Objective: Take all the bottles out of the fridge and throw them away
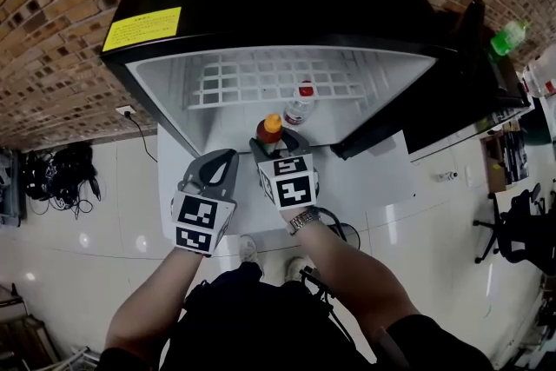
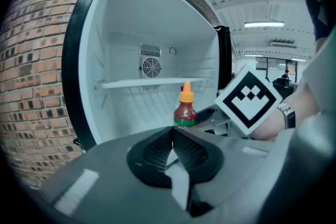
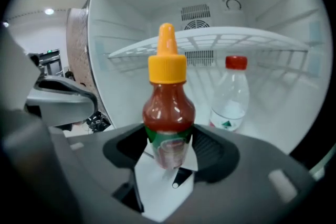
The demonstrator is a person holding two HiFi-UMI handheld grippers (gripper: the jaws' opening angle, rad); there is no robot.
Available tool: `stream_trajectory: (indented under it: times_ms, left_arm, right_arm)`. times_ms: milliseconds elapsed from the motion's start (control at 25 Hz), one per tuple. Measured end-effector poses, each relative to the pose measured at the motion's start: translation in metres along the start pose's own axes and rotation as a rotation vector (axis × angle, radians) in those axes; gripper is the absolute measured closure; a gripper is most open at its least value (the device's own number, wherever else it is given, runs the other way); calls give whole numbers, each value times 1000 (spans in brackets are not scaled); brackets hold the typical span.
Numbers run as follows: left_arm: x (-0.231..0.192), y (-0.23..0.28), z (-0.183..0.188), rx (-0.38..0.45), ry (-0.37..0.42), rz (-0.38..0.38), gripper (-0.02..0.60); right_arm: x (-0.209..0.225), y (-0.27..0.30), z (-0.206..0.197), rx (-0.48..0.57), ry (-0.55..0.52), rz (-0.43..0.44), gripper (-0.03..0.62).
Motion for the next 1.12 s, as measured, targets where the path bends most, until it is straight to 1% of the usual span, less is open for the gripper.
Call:
stream_trajectory:
  times_ms: [80, 200, 320, 640, 880, 1120]
  left_arm:
    - [13, -2, -1, -9, 2, 1, 578]
    - [37, -3, 1, 2, 10, -9, 578]
    - [62, -5, -1, -1, 11, -25, 578]
    - [158, 1, -7, -16, 13, -97, 578]
    - [236, 10, -18, -28, 24, -163, 578]
    - [304, 25, -43, -76, 36, -237, 578]
  right_arm:
    - [1, -17, -4, 5, 1, 10, 326]
    - [3, -44, -12, 8, -1, 24, 326]
    - [7, -73, -23, 12, 1, 22, 326]
    - [43, -167, -60, -3, 17, -13, 326]
    - [77, -233, -106, -37, 48, -54, 326]
    - [107, -284, -152, -67, 112, -99, 327]
Point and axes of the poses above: the fingertips, and each gripper's own axes: y forward along the fingers, x to its right, z out of its top, the point moved 3 cm from there along -y, backward along the fingers, and after that the axes turned 10 degrees about x, right-handed, at the moved point
